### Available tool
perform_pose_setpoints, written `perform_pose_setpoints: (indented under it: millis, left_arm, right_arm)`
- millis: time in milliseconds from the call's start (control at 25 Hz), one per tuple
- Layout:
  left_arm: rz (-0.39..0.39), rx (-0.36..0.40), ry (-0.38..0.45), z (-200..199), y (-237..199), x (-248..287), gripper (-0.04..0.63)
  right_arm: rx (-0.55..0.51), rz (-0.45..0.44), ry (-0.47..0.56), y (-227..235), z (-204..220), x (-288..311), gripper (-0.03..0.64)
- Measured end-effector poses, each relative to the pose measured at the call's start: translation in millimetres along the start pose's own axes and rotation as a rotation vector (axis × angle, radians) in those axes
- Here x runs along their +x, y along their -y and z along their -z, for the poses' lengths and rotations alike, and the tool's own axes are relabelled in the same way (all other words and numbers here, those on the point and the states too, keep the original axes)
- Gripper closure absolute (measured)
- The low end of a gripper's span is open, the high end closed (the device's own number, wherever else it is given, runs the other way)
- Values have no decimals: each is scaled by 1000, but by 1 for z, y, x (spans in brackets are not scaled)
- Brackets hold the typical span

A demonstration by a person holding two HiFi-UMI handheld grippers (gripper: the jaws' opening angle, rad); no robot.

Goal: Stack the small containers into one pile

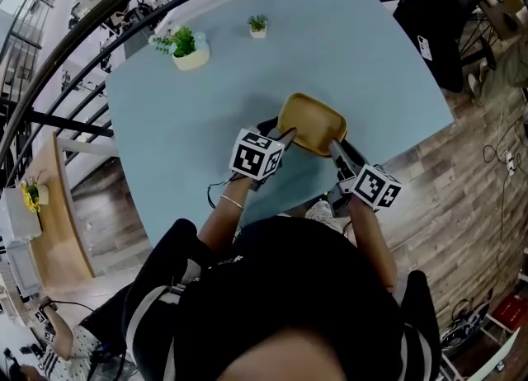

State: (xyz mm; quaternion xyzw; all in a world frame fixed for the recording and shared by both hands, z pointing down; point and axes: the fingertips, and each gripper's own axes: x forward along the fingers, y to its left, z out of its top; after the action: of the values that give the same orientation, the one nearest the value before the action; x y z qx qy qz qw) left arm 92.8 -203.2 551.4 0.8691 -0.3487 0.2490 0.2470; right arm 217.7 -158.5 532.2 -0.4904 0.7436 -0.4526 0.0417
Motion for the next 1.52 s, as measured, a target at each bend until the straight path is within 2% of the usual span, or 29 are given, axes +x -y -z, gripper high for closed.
perform_pose_setpoints:
  millis: [520, 840, 1520]
  left_arm:
    - [31, 44, -58, 11, 16, 9, 400]
    - [2, 29, -94, 21, 10, 12, 400]
    - [-26, 31, -88, 18, -1, 6, 400]
  right_arm:
    - [16, 50, -6, 19, 7, -10, 454]
    - [18, 38, -14, 18, 9, -5, 448]
    - [14, 36, 6, 19, -4, -3, 442]
